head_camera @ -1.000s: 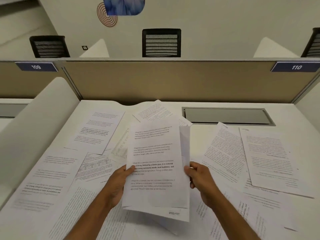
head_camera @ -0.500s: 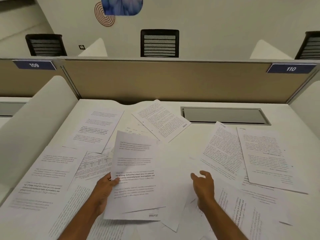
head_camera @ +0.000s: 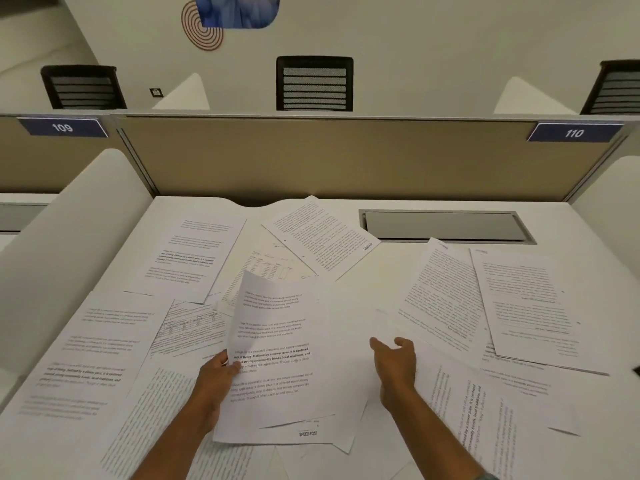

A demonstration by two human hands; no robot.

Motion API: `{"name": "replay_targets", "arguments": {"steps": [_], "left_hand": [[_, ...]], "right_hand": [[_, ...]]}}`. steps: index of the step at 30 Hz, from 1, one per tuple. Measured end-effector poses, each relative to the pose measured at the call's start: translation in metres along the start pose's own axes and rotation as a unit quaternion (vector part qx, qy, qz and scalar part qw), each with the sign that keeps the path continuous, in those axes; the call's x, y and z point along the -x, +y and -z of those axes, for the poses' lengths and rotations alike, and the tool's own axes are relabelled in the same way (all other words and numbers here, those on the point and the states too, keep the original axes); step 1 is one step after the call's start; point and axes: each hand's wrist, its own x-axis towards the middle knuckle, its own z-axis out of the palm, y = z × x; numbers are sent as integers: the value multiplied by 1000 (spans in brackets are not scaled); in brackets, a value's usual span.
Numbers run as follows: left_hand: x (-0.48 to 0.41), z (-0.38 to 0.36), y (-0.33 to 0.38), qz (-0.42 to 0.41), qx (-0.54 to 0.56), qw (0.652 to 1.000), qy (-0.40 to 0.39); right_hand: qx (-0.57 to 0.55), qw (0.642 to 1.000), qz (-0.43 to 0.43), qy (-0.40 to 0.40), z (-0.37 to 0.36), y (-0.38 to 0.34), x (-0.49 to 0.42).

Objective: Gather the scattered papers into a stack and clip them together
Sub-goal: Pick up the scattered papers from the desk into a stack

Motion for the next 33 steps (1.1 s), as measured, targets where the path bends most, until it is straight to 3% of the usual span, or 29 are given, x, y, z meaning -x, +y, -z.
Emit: {"name": "replay_targets", "arguments": {"steps": [8,11,17,20,25,33], "left_hand": [[3,0,4,2,-11,1000,-4],[5,-1,5,2,-11,1000,-7],[10,2,7,10,2,1000,-16],[12,8,7,11,38,999,-32],[23,17,11,12,174,981,-88],[43,-19,23,10,164,973,-161]], "right_hand": [[-31,999,-17,-36,-2,13,2],[15,999,7,-34,-2,21,4],[93,986,64,-119,3,42,15],[116,984,94,-96,20,40,10],[64,988,106,-91,66,17,-5],[37,971,64,-229,97,-2,8]]}}
